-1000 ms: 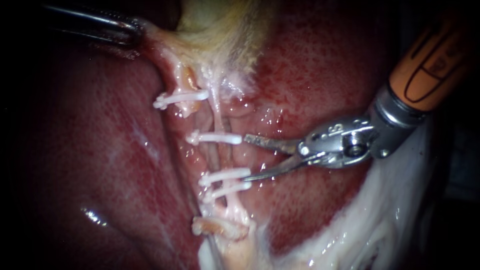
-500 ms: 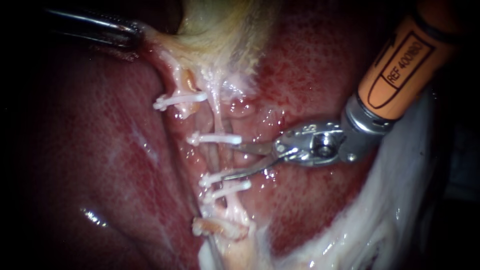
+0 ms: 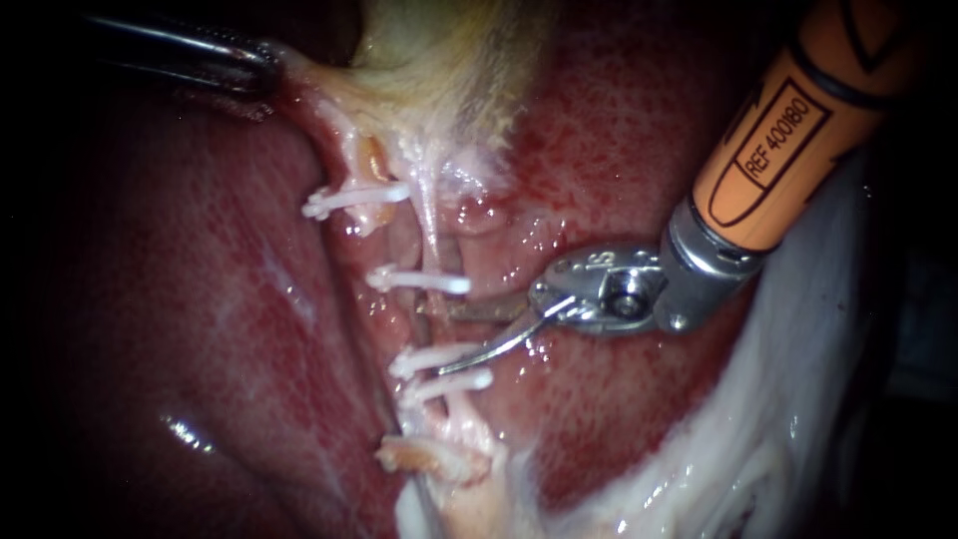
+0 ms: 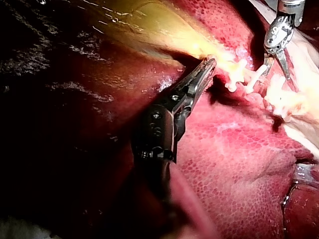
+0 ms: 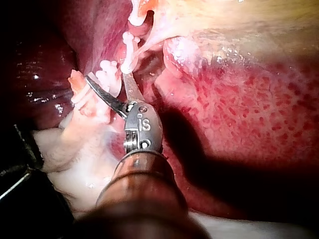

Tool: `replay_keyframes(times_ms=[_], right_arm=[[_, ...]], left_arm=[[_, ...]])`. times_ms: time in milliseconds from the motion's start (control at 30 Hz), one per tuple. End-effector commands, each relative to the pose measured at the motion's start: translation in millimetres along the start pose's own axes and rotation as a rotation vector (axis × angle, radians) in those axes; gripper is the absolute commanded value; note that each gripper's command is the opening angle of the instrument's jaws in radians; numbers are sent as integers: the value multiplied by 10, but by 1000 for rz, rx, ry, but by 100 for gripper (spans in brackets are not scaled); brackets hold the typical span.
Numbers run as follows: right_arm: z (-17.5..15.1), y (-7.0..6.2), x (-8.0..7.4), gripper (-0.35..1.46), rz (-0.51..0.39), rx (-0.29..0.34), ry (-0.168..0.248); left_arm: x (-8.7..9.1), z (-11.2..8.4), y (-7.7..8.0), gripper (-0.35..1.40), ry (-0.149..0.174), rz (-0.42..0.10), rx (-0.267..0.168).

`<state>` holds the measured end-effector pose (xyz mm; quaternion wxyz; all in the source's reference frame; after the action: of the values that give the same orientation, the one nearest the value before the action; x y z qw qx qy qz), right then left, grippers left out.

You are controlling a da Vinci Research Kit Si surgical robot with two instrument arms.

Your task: Go to the cutting position right tube

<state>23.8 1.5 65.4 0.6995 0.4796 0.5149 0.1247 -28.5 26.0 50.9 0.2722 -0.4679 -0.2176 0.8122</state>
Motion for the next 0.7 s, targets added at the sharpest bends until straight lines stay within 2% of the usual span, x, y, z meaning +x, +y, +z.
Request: replay_keyframes(times_ms=[33,233,400,533,700], right_arm=[[3,1,3,125,2,14,5],[25,14,12,123,-3,27,29],[49,23,7,119,-1,33,37],[64,24,3,119,2,50,42],[72,21,9,118,13,71,82]], left_arm=[[0,0,0,-35,0,0,2],[0,0,0,-35,0,-1,2],[0,0,0,-35,0,-1,2],[0,0,0,-35,0,-1,2],[0,1,0,-35,0,-1,2]])
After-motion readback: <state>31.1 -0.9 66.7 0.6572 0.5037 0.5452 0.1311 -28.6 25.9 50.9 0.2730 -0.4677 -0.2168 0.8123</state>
